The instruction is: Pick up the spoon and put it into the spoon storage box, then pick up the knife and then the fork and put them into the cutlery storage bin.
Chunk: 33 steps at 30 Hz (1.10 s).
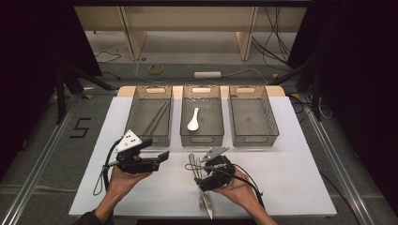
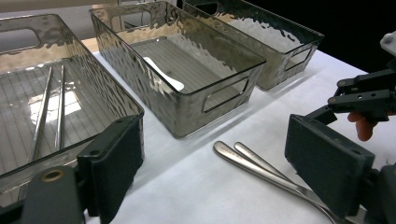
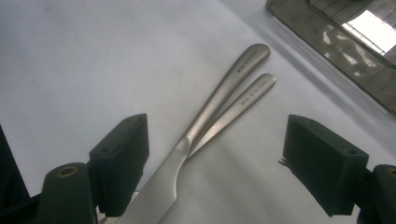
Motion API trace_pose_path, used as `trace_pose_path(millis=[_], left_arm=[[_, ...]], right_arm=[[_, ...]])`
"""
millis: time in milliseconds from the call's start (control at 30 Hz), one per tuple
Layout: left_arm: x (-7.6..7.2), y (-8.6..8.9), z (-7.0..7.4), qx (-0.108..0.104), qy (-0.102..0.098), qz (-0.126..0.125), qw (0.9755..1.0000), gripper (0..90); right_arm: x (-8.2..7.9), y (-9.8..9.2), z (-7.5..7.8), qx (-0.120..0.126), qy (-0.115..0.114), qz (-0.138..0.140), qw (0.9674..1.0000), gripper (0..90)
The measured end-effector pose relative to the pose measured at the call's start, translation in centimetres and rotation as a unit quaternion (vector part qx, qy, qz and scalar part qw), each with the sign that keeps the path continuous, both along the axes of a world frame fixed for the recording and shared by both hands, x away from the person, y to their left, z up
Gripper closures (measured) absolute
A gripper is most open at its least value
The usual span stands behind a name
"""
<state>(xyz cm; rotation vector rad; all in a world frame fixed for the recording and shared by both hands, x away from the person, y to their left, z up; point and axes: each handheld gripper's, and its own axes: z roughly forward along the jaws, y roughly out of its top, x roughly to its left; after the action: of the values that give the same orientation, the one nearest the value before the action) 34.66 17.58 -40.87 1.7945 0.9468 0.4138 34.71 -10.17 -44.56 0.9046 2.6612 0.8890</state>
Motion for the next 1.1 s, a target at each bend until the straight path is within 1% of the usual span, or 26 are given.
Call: trace_pose_path(millis=[67, 133, 167, 267, 400, 433, 467, 533, 600, 700, 800, 933, 1100], left_arm=[[0.0, 0.0, 0.0, 0.0, 0.0, 0.0, 1.0, 18.4], [-0.1, 0.1, 0.0, 0.0, 0.0, 0.0, 1.0, 18.4], [-0.1, 0.1, 0.0, -0.001, 0.0, -0.001, 1.0, 18.4], [-0.1, 0.1, 0.0, -0.001, -0.001, 0.0, 1.0, 18.2], [-0.1, 0.1, 0.0, -0.001, -0.001, 0.001, 1.0, 18.2], [-0.1, 0.1, 0.0, 0.0, -0.001, 0.001, 1.0, 18.2], [-0.1, 0.1, 0.0, 0.0, -0.001, 0.001, 1.0, 18.3], [-0.1, 0.1, 0.0, 0.0, -0.001, 0.001, 1.0, 18.2], [-0.1, 0.0, 0.0, 0.003, -0.001, -0.001, 1.0, 18.2], [-0.2, -0.1, 0.0, 0.004, -0.004, 0.0, 1.0, 18.2], [-0.2, -0.1, -0.1, 0.008, -0.005, 0.0, 1.0, 18.2], [-0.3, -0.1, -0.1, 0.014, -0.007, 0.0, 0.9999, 18.2], [-0.4, -0.1, -0.1, 0.013, -0.008, -0.002, 0.9999, 18.2]], right_arm=[[0.1, 0.0, -0.1, 0.0, 0.0, 0.001, 1.0, 23.8], [0.1, 0.1, -0.1, 0.003, 0.009, -0.005, 0.9999, 24.1], [0.2, 0.1, -0.2, -0.001, 0.006, 0.0, 1.0, 24.2], [0.2, 0.2, -0.4, -0.004, 0.006, 0.0, 1.0, 24.5], [0.4, 0.4, -0.5, -0.01, 0.018, 0.0, 0.9998, 25.6], [0.5, 0.5, -0.6, -0.013, 0.022, -0.001, 0.9997, 26.0], [0.5, 0.5, -0.7, -0.016, 0.02, 0.004, 0.9997, 26.3], [0.6, 0.6, -0.8, -0.023, 0.022, 0.005, 0.9995, 26.4], [0.6, 0.7, -1.0, -0.027, 0.029, 0.009, 0.9992, 27.1], [0.5, 0.9, -1.1, -0.031, 0.031, 0.009, 0.999, 28.0], [0.4, 1.2, -1.3, -0.04, 0.038, 0.012, 0.9984, 28.9], [0.5, 1.5, -1.6, -0.044, 0.044, 0.011, 0.998, 30.4], [0.6, 1.9, -2.2, -0.057, 0.052, 0.012, 0.997, 33.2]])
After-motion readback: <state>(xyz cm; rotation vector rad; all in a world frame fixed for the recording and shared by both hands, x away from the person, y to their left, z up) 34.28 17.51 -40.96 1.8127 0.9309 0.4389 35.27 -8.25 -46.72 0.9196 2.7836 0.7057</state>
